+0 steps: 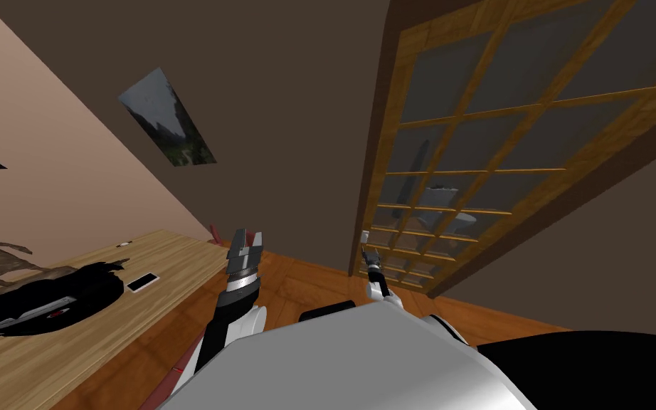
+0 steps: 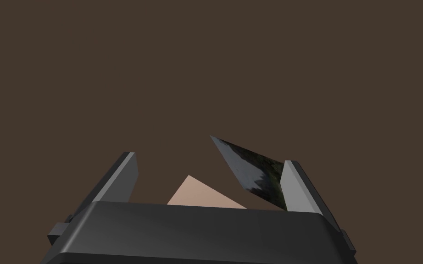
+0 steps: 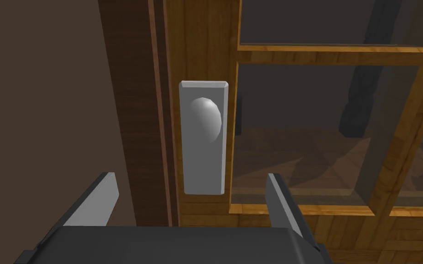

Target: Pull the door open

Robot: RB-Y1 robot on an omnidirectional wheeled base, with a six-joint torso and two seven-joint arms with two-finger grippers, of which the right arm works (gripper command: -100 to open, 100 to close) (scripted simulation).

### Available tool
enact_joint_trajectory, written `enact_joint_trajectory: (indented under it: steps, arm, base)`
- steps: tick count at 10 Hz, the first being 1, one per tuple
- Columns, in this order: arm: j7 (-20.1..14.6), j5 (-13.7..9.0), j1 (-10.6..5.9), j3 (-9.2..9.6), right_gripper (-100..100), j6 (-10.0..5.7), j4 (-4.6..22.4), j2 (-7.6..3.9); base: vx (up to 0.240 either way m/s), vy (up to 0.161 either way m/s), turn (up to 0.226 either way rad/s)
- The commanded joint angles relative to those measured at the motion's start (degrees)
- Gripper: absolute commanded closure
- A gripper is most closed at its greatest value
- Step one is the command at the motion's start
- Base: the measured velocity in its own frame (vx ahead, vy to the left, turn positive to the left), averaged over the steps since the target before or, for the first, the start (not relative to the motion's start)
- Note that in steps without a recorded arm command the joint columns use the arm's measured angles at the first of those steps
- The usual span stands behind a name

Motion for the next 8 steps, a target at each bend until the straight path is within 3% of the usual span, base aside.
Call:
enact_joint_trajectory:
  steps: [1,4,6,7,8]
  arm:
    - [-1.17,-0.18,0.69,-0.11,-100,-0.10,0.04,-1.12]
    - [-4.25,-0.62,2.14,-0.36,-100,-0.70,0.75,-3.97]
    - [-4.25,-0.62,2.14,-0.36,-100,-0.70,0.75,-3.97]
    - [-6.01,-0.87,2.98,-0.50,-100,-1.05,1.16,-5.61]
    - [-6.65,-0.96,3.28,-0.55,-100,-1.17,1.31,-6.20]
  base:
    - [0.175,-0.023,0.070]
    - [0.199,-0.003,0.085]
    - [0.089,-0.029,0.009]
    - [0.128,-0.007,0.106]
    - [0.222,-0.018,0.086]
